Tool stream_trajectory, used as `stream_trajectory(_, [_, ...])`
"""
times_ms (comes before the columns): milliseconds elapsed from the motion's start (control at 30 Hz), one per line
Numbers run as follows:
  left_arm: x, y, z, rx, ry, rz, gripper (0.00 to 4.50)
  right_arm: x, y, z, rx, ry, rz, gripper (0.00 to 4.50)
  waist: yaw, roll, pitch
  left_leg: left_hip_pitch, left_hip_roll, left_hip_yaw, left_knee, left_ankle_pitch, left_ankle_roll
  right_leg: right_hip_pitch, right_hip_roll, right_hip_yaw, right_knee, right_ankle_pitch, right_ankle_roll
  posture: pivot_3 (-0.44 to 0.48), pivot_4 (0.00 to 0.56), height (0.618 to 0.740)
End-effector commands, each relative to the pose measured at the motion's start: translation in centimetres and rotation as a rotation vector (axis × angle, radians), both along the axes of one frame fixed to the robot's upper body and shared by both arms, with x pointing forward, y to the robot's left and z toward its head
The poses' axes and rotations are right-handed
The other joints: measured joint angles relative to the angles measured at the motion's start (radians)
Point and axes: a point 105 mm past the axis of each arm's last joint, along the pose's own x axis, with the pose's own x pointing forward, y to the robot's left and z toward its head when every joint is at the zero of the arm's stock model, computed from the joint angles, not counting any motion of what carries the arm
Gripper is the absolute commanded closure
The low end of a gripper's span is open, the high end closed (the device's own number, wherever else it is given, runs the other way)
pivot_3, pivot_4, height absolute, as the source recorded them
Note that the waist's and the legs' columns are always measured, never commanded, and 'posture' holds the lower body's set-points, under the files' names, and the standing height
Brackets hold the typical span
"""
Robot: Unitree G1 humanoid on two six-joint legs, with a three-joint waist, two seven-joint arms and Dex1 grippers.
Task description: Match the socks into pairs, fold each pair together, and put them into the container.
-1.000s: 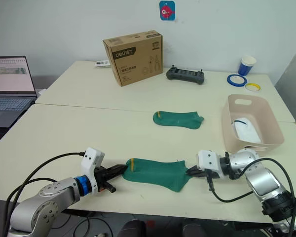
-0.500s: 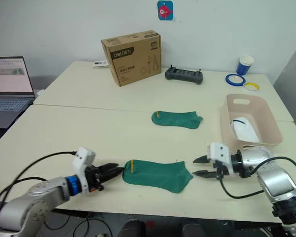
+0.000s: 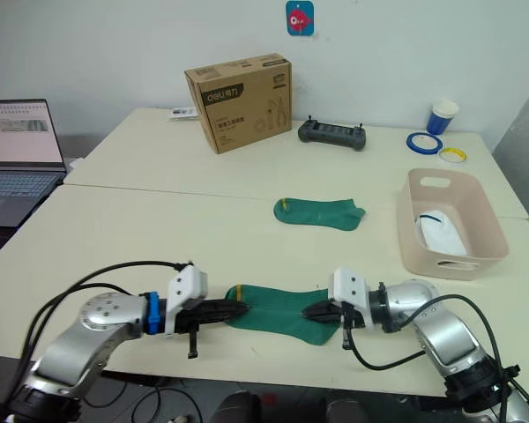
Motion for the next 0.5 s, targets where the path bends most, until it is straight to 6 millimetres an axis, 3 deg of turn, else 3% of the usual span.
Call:
stream_trajectory(33, [0.2, 0.5, -0.8, 0.056, -0.007, -0.014, 4.45, -0.1, -1.1, -0.7, -0.052, -0.028, 0.010, 4.50, 0.000, 0.000, 0.000, 0.000, 0.000, 0.000, 0.000, 0.000, 0.000, 0.000, 0.000, 0.000, 0.000, 0.000, 0.000, 0.000, 0.150, 0.740])
stream_trajectory(233, [0.5, 1.7, -1.5, 0.064, 0.022, 0.048, 4.45, -0.3, -3.6, -1.9, -0.131, -0.029, -0.010, 4.50, 0.000, 0.000, 0.000, 0.001, 0.000, 0.000, 0.000, 0.000, 0.000, 0.001, 0.000, 0.000, 0.001, 0.000, 0.000, 0.000, 0.150, 0.740])
stream_trajectory(367, [0.5, 1.7, 0.5, -0.012, 0.016, 0.048, 4.45, -0.5, -4.6, -0.7, -0.130, -0.036, -0.010, 4.50, 0.000, 0.000, 0.000, 0.002, 0.000, 0.000, 0.001, 0.000, 0.000, 0.001, 0.000, 0.001, 0.001, 0.000, 0.000, 0.000, 0.150, 0.740])
stream_trajectory(500, [0.9, 1.3, 2.1, -0.065, 0.002, 0.044, 4.45, -0.2, -3.9, 1.0, -0.064, -0.054, -0.009, 4.50, 0.000, 0.000, 0.000, 0.002, 0.000, 0.000, 0.001, 0.000, 0.000, 0.001, 0.000, 0.000, 0.001, 0.000, 0.001, 0.000, 0.150, 0.740])
